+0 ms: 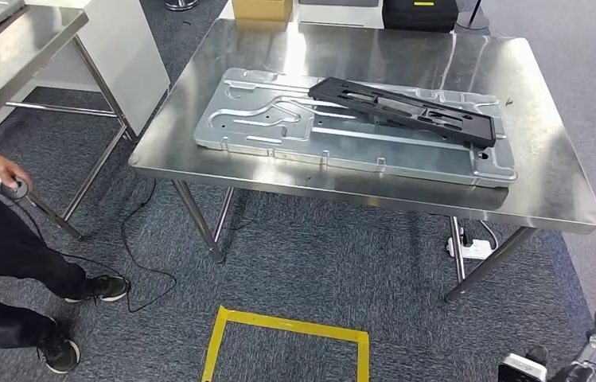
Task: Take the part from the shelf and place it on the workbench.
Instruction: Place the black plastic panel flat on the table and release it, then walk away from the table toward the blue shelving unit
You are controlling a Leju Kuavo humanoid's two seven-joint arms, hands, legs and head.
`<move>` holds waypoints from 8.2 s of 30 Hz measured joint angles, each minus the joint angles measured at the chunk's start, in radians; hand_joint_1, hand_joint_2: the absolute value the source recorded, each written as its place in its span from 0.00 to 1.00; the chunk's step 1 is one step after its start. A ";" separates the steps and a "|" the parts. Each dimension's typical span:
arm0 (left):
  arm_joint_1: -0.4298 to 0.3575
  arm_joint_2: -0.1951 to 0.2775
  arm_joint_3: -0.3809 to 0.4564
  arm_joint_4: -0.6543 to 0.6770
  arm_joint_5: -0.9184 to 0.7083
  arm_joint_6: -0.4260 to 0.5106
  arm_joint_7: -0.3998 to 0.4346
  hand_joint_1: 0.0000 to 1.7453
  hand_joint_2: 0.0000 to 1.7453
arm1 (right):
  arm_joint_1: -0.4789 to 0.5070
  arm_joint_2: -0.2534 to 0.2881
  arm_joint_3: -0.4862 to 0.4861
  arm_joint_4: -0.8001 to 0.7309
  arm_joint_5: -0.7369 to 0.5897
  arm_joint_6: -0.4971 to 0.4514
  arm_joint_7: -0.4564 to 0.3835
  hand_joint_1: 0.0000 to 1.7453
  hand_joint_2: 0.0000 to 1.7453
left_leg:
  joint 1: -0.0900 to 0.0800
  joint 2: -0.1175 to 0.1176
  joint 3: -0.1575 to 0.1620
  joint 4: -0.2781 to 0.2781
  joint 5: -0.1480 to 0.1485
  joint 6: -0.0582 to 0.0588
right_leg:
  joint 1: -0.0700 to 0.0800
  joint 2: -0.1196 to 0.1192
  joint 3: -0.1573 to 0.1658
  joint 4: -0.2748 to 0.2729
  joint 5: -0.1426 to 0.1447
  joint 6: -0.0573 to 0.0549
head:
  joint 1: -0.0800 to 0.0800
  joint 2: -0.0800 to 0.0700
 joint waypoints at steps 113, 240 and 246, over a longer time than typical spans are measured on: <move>0.008 -0.013 0.030 0.000 -0.012 0.004 0.002 0.00 0.00 | -0.342 -0.069 -0.637 1.500 0.225 0.137 0.313 0.00 0.00 | 0.022 0.018 -0.150 0.196 -0.078 -0.034 | -0.009 0.007 0.046 0.009 -0.070 -0.014 | -0.003 0.000; 0.018 -0.013 0.057 0.000 -0.023 -0.028 0.014 0.00 0.00 | -0.336 -0.044 -0.494 1.554 0.481 0.230 0.474 0.00 0.00 | 0.022 -0.005 -0.183 0.256 -0.037 -0.015 | 0.004 0.066 0.066 -0.014 -0.055 -0.011 | 0.003 0.000; 0.015 -0.011 0.057 0.000 -0.024 -0.028 0.015 0.00 0.00 | -0.334 -0.042 -0.494 1.555 0.481 0.230 0.475 0.00 0.00 | 0.014 -0.065 -0.093 0.028 0.058 0.011 | 0.001 0.132 0.056 -0.015 -0.046 0.009 | 0.003 0.000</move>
